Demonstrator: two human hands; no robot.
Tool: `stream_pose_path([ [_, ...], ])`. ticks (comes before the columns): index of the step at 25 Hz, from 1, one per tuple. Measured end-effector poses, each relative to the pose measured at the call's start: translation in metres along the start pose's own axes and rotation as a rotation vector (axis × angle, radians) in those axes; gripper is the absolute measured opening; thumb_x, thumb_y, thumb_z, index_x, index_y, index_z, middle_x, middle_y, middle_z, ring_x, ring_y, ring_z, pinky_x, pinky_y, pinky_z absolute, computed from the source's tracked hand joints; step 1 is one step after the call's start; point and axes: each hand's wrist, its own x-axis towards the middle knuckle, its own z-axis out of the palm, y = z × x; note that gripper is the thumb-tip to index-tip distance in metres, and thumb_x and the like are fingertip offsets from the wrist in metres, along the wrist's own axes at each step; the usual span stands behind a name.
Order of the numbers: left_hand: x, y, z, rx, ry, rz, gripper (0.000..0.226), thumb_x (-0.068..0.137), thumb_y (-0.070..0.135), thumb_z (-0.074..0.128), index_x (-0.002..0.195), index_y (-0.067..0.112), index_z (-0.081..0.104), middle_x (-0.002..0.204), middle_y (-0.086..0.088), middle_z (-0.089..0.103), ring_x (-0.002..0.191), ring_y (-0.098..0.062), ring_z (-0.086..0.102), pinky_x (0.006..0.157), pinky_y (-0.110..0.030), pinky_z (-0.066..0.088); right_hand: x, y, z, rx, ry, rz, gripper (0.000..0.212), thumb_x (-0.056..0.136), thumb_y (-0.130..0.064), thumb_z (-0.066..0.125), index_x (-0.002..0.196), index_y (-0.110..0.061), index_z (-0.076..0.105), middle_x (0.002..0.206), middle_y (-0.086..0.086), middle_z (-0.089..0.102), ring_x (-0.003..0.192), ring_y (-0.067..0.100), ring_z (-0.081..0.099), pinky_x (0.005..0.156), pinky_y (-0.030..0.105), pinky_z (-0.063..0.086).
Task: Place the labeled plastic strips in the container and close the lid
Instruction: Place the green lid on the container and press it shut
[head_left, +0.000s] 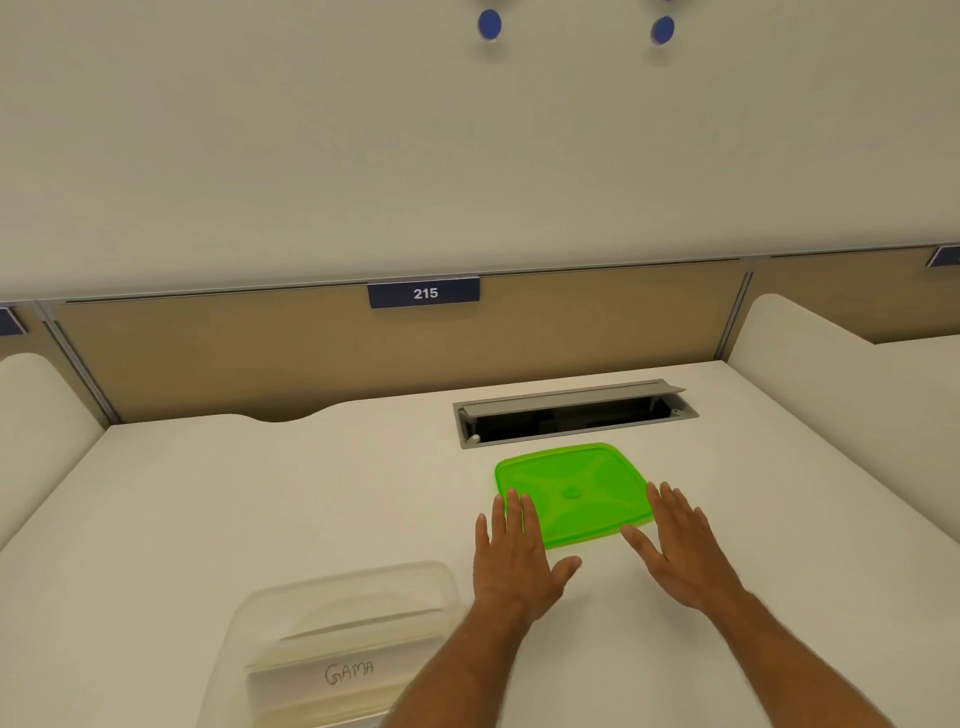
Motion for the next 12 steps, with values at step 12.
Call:
stream_pose_path([
  [12, 0.046, 0.008, 0.022, -0.495, -0.088, -0.325, 0.112, 0.084, 0.072, 0.05, 0.155, 0.001, 0.001, 0.164, -0.014, 0.011, 0.151, -0.031, 0.009, 0.122, -0.044, 0.01, 0.057, 0.009, 0.028, 0.445, -0.036, 0.187, 0.082, 0.093, -0.056, 0.044, 0.149, 0.001, 0.024, 0.155, 0.021, 0.033, 0.143, 0.031, 0.031, 0.117, 0.04, 0.024],
])
